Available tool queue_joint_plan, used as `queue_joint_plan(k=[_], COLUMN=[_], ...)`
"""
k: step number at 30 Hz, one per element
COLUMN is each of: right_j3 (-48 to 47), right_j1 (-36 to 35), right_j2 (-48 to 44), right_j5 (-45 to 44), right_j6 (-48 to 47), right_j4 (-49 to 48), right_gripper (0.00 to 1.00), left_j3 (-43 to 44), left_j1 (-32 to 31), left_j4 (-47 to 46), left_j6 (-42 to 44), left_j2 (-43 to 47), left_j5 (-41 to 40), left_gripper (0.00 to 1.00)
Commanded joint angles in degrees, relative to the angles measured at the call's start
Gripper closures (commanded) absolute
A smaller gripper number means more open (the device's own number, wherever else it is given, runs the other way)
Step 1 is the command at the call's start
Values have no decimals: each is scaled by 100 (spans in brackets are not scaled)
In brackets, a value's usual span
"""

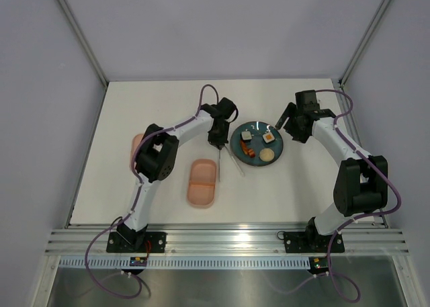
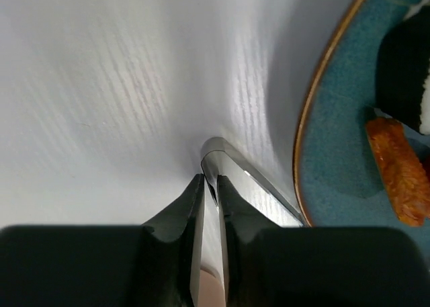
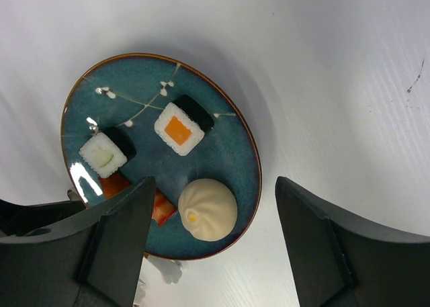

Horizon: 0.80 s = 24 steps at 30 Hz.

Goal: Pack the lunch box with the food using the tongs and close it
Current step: Adjust the clamp at the center of the board.

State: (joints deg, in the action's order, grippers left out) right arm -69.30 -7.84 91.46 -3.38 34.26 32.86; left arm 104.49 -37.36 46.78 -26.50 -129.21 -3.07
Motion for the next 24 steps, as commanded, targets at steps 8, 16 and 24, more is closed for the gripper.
queue_joint_plan(k=[8,16,24], right_j3=[-75,-84,-110], right_j1=[-25,-25,-25], right_j2=[-155,-129,-102], right_j5=[171,197,215], right_j6=[-16,-25,-42], right_j4=[-96,-78,-69], right_gripper=[20,20,20], left_j3=[-367,-1079,-2045], left_j1=[897,1873,1996], left_j4=[-371,-820,-1171], left_j6=[-504,-1409,-1595], left_j2=[422,827,1545], left_j5=[-9,96,228], left_gripper=[100,99,21])
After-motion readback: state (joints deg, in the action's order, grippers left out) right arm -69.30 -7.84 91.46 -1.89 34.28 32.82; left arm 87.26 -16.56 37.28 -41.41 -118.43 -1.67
